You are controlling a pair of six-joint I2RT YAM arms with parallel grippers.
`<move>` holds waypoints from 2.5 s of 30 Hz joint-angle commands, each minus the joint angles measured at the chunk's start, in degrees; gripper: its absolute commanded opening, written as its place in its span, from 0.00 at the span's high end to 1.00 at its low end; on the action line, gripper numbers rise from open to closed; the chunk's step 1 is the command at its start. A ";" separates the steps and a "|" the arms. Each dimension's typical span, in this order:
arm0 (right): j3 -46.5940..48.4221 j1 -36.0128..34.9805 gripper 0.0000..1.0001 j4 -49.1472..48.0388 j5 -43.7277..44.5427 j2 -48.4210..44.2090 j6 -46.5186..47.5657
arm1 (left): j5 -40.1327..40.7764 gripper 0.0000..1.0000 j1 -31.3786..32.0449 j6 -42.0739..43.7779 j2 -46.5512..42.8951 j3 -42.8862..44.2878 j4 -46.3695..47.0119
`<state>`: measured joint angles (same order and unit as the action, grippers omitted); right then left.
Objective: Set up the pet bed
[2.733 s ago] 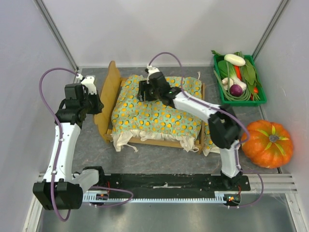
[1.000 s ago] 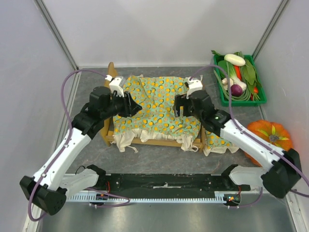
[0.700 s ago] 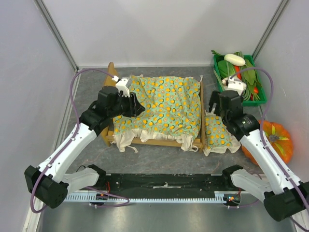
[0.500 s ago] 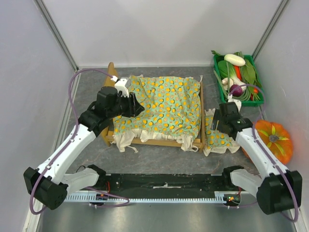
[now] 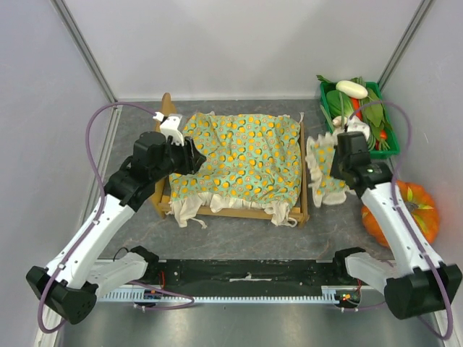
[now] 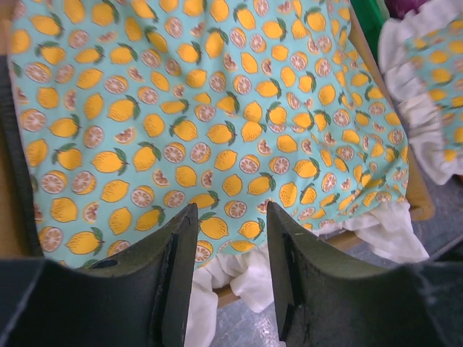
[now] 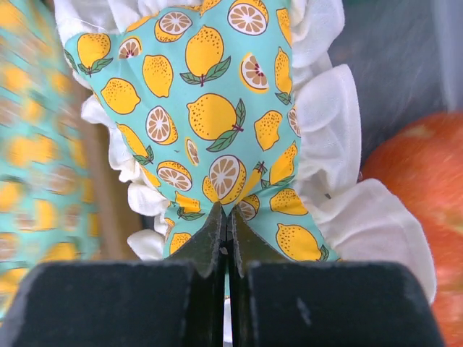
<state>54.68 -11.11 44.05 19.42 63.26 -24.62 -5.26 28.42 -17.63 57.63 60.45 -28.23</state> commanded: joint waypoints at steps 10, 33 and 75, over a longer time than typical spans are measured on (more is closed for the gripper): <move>23.43 -17.15 1.00 -10.55 -8.91 5.79 -14.12 | 27.39 0.32 0.14 -0.92 -10.16 4.94 -3.40; 55.89 -51.81 1.00 -16.80 21.24 51.61 -59.66 | 37.69 0.02 -0.04 0.93 -13.94 9.96 -12.29; 55.01 -54.80 0.63 -18.04 30.41 55.39 -53.61 | 34.44 0.01 -0.04 -0.83 -12.01 10.57 -13.69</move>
<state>108.29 -65.23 27.75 46.87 122.39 -82.11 29.76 28.36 -17.58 45.43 68.71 -42.35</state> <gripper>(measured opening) 0.282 0.990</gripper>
